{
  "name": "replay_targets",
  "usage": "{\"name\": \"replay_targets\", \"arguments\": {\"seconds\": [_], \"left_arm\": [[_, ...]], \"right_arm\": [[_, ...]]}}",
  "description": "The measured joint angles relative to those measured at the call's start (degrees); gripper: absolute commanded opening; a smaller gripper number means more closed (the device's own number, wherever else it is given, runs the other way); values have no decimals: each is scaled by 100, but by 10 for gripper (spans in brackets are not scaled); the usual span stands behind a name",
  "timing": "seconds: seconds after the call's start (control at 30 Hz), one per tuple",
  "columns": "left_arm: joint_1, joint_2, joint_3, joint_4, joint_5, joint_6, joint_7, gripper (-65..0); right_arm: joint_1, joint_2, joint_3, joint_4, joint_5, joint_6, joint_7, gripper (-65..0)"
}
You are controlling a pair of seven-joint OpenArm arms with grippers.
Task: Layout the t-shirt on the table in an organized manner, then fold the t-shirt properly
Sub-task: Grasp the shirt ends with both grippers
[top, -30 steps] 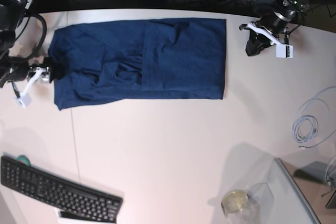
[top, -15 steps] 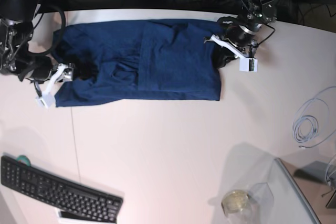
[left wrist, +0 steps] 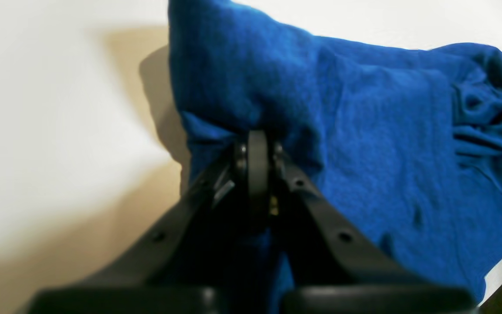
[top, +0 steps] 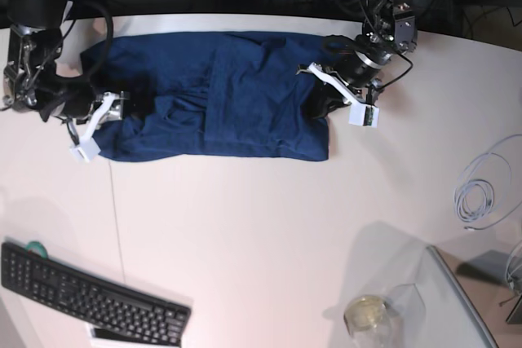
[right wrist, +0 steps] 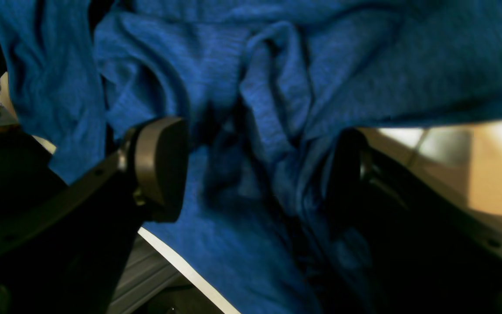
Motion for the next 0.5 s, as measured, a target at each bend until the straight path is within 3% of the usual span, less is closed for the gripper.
{"name": "replay_targets", "arguments": {"seconds": [0.07, 0.27, 0.43, 0.5], "left_arm": [[0, 2, -17, 0, 0, 0, 0, -650], [-2, -15, -42, 0, 0, 0, 2, -650], [4, -39, -39, 2, 0, 0, 0, -650], [33, -116, -31, 28, -17, -11, 0, -650]], "right_arm": [[0, -33, -4, 0, 0, 2, 0, -215], [-7, -111, -28, -11, -11, 2, -74, -317], [-2, -111, -369, -13, -2, 2, -83, -324], [-2, -127, -380, -13, -2, 2, -74, -372]]}}
